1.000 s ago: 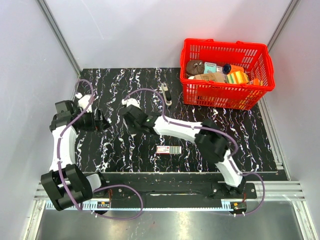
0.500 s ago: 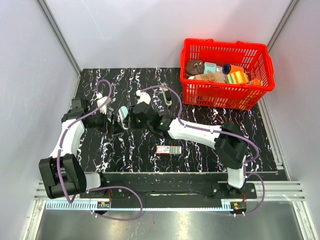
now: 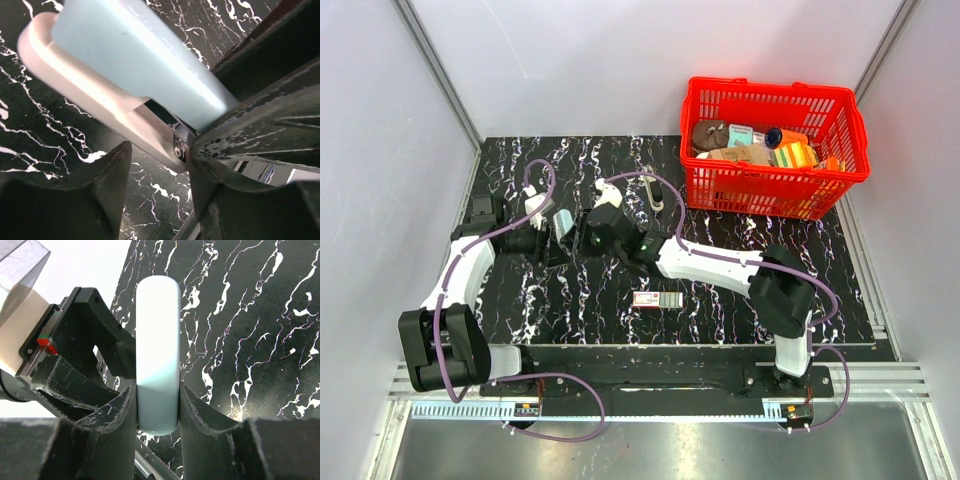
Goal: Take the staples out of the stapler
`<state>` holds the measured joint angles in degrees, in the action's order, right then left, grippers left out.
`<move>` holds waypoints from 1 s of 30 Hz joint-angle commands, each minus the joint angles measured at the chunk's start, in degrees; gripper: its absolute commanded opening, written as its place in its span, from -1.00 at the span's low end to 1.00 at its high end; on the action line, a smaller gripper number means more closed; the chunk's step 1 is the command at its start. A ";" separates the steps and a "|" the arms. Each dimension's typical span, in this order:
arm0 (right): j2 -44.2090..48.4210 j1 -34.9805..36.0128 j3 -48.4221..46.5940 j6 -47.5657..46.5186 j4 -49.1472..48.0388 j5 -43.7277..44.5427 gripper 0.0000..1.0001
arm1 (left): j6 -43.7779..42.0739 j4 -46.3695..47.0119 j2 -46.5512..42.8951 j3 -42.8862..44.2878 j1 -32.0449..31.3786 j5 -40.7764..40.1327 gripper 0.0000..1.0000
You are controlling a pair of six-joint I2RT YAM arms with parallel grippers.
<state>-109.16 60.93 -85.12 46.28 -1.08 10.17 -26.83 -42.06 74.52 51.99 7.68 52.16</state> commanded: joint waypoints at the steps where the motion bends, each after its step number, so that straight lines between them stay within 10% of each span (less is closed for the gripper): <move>1: 2.02 -0.19 0.04 1.79 -4.54 -2.26 -1.00 | -3.05 2.34 0.89 0.75 0.05 1.63 -0.12; 10: 2.82 -0.19 3.29 2.59 -4.02 -3.14 -1.00 | -6.21 1.46 0.63 0.92 0.14 -0.04 -0.99; 30: 7.92 -0.02 12.00 -4.09 0.73 -9.99 -1.00 | -13.77 13.84 -1.83 -4.17 1.55 -17.61 -1.00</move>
<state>-104.40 60.71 -74.35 47.16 -3.97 3.70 -39.22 -38.13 75.33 48.90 8.03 41.63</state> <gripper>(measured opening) 0.386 0.155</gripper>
